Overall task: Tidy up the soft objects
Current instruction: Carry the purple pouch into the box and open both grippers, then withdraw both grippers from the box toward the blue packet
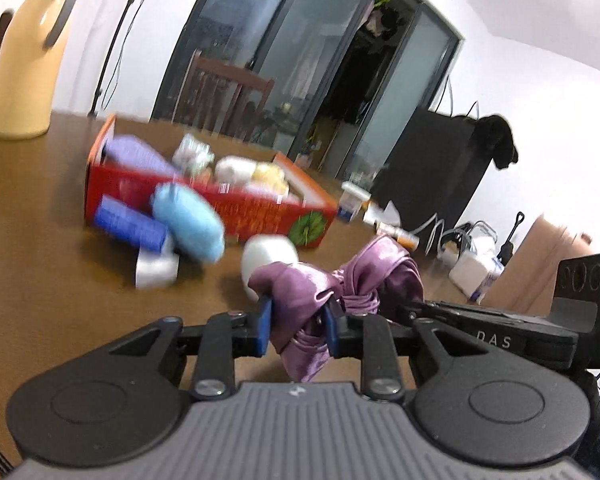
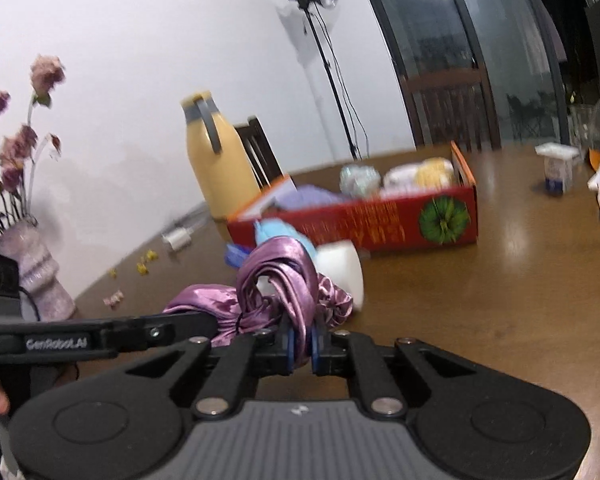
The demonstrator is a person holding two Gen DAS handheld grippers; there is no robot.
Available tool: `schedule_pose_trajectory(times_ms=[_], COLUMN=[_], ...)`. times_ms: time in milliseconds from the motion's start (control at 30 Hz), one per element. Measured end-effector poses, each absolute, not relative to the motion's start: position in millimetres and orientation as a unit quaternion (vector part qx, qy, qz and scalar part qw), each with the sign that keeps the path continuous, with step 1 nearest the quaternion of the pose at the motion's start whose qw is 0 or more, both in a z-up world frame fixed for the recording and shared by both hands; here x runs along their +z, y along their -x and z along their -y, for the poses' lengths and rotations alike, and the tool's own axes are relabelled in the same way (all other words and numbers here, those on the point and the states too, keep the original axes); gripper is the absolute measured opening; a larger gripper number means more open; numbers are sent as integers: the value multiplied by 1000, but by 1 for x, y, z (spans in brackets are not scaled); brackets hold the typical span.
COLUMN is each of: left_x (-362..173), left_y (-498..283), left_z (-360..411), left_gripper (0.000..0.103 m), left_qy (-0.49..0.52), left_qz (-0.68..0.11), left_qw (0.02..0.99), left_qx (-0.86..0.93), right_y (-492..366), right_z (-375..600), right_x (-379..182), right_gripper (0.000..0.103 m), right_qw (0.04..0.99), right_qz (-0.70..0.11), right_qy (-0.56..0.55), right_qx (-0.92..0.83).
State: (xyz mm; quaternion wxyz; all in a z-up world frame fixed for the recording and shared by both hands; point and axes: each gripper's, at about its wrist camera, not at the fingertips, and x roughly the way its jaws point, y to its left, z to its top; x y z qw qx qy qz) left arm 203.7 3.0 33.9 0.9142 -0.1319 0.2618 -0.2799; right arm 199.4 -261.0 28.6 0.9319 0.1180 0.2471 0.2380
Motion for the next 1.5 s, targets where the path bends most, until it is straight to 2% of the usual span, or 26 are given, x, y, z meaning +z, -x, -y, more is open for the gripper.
schedule_pose_trajectory(times_ms=[200, 367, 600, 667, 733, 767, 800, 867, 933, 1067, 1300, 1433, 1500], left_x=[86, 101, 60, 43, 32, 27, 24, 24, 30, 59, 119, 136, 139], left_y=[-284, -401, -520, -544, -558, -559, -559, -556, -549, -528, -439, -379, -342], left_z=[2, 16, 43, 47, 50, 45, 45, 47, 44, 35, 12, -4, -13], left_gripper=[26, 26, 29, 30, 43, 44, 44, 49, 57, 57, 68, 77, 77], left_qy=[90, 101, 81, 76, 69, 68, 66, 61, 59, 47, 6, 3, 6], left_qz=[-235, -294, -386, -412, -425, -429, -430, -427, -416, -382, -288, -235, -213], left_qw=[919, 900, 881, 874, 875, 875, 874, 875, 880, 899, 941, 960, 967], left_qx=[-304, -305, -261, -245, -221, -211, -217, -222, -223, -211, -178, -151, -139], right_y=[-263, -368, -492, -513, -522, -523, -524, -521, -516, -502, -440, -395, -371], right_z=[260, 261, 253, 246, 241, 241, 242, 246, 248, 257, 272, 277, 278], right_x=[75, 90, 53, 38, 28, 27, 27, 30, 37, 62, 115, 135, 143], right_gripper=[8, 8, 8, 11, 13, 22, 36, 48, 49, 49, 61, 66, 72], right_qw=[945, 947, 933, 923, 920, 921, 922, 924, 930, 939, 956, 963, 965], right_qz=[-206, -229, -319, -352, -366, -364, -362, -353, -340, -316, -263, -236, -222], right_qy=[-85, -83, -60, -50, -34, -32, -35, -46, -39, -36, -14, -8, -10], right_qx=[238, 210, 157, 146, 136, 135, 137, 139, 133, 131, 129, 131, 135])
